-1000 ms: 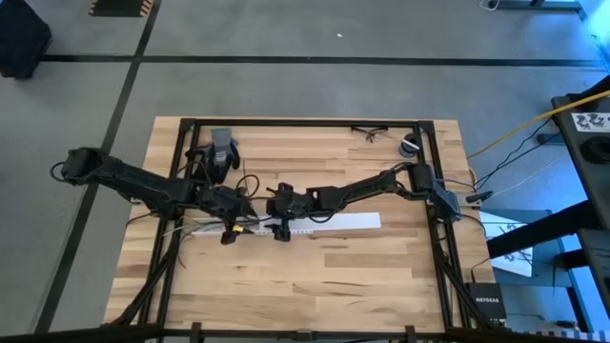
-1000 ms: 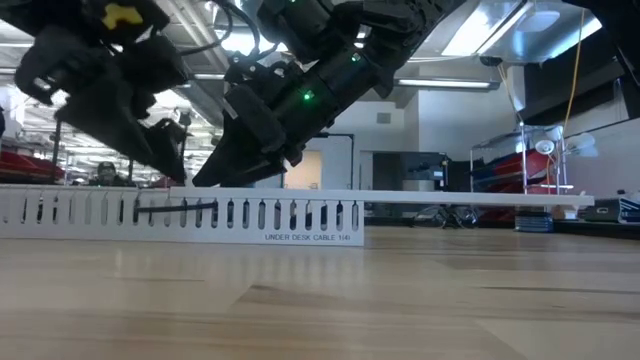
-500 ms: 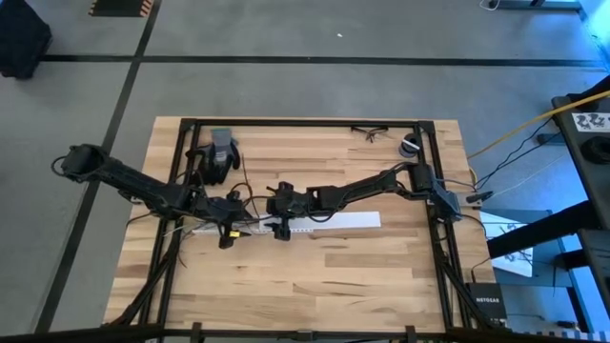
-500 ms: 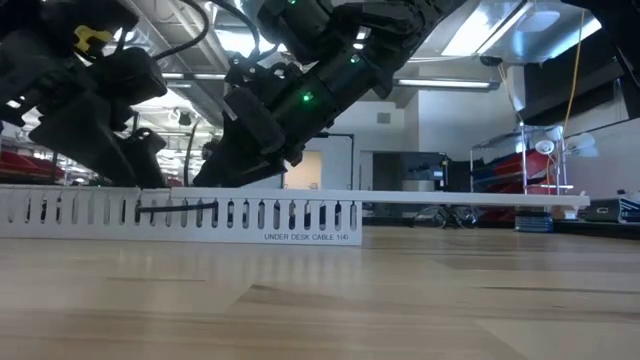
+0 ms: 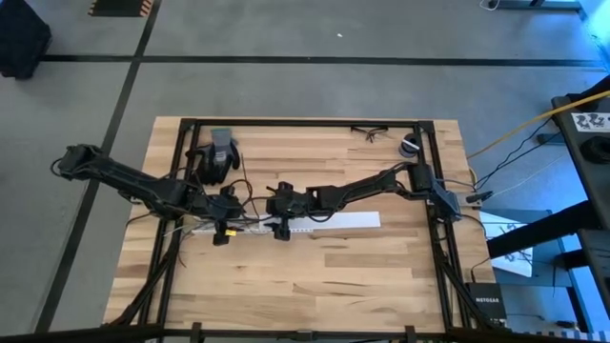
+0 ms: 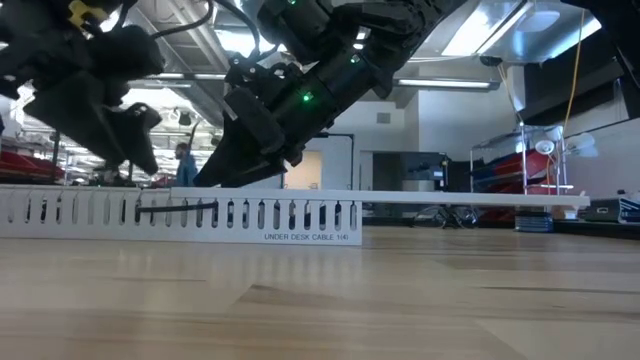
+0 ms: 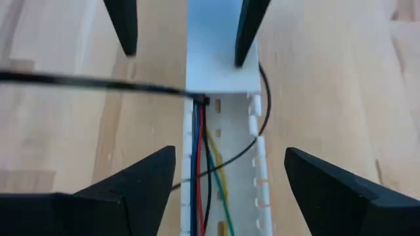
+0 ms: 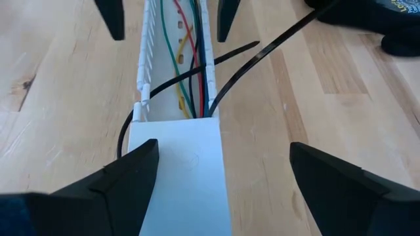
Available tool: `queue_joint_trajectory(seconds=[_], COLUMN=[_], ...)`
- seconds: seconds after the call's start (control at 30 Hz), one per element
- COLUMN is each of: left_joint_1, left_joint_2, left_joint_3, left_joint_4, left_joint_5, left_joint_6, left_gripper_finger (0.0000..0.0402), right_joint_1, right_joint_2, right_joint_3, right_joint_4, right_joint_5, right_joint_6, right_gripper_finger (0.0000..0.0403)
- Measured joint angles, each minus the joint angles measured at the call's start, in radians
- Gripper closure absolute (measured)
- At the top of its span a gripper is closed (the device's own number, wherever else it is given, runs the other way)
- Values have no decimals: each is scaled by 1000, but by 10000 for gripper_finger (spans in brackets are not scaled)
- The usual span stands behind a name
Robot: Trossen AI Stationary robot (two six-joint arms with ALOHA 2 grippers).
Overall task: Ziptie cables
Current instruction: Close the white cable duct with the lid
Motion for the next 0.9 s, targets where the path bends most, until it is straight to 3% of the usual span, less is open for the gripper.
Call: queue_joint_trajectory(seconds=[0.2, 0.4, 0.6, 0.9], left_joint_1=[-2, -25, -68, -57], left_joint_2=[0, 6, 30, 103], left_joint_3=[17, 17, 24, 44], left_joint_4=[19, 107, 149, -16], left_joint_5=[27, 137, 88, 49], left_joint_6=[-1, -81, -117, -137], left_gripper_finger=[119, 119, 119, 119], right_joint_1=[0, 0, 0, 1], right_joint_2=[0, 0, 0, 0], right_joint_3=[0, 0, 0, 0], right_joint_4=[0, -1, 0, 0], right_joint_5=[3, 3, 4, 5], right_joint_6=[0, -1, -24, -25], right_gripper_finger=[68, 68, 68, 68])
